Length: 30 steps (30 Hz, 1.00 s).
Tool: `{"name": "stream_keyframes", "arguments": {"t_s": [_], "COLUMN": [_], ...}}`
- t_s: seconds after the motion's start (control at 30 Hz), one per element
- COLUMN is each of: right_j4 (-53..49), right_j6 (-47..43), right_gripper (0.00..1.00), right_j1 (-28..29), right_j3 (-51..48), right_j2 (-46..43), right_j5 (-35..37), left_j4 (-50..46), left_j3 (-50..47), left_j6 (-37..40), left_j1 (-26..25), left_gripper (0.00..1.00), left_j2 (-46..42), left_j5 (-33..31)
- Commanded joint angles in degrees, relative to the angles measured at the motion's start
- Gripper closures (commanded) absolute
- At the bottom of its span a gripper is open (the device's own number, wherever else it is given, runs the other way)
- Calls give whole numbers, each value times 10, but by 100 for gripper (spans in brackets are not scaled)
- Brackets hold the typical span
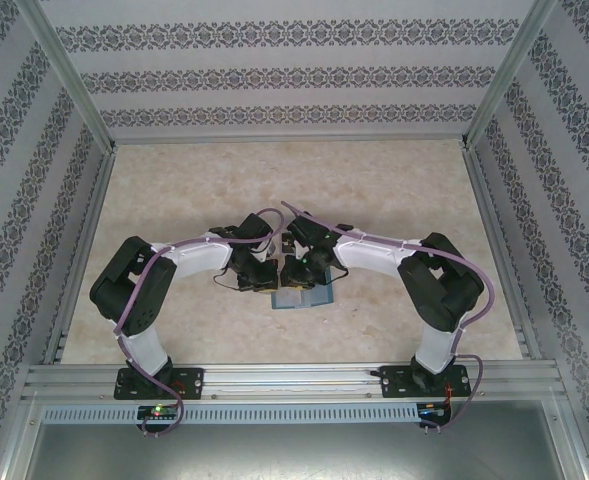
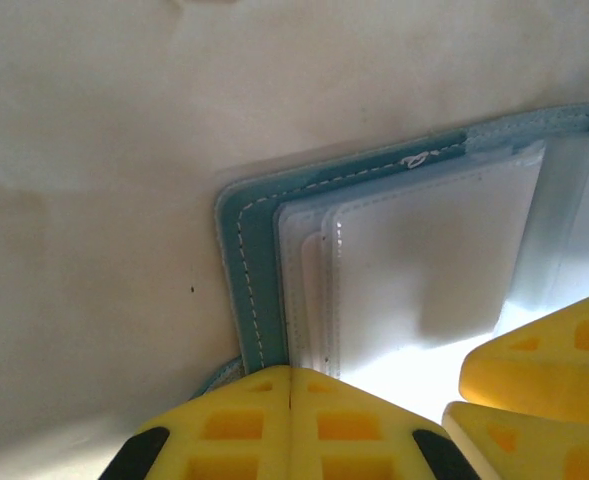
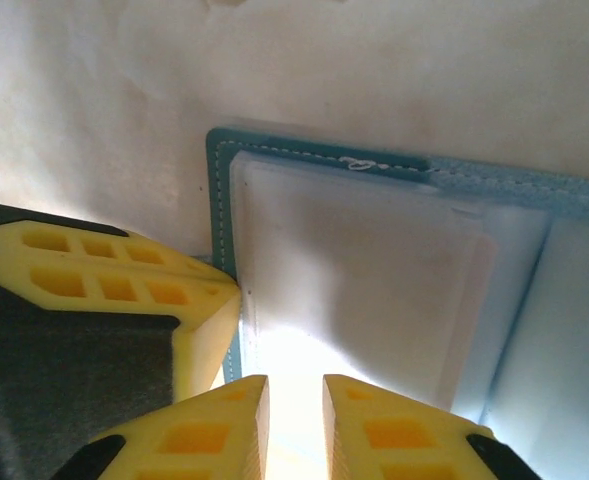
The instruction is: Take the credit cards out of the card holder
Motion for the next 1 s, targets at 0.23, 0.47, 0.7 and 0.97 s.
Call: {"name": "stream_keyframes", "arguments": {"t_s": [0.23, 0.47, 0.7, 0.97], "right_j4": [-38, -85, -99, -109], "right_j6": [-1, -22, -28, -35], "right_gripper": [74, 68, 62, 54], "right_j1": [10, 10, 12, 12], "right_j3": [16, 30, 35, 37], "right_j2": [18, 20, 26, 27], "right_j5": [30, 66, 73, 82], "left_j4": [7, 7, 6, 7], "left_j3": [-16, -17, -17, -17], "left_j6": [-7, -6, -6, -5], "left_j1": [-7, -7, -7, -7], "left_gripper": [100, 100, 100, 100], "left_j2": [4, 4, 4, 5], "left_j5": [-5, -5, -5, -5]}}
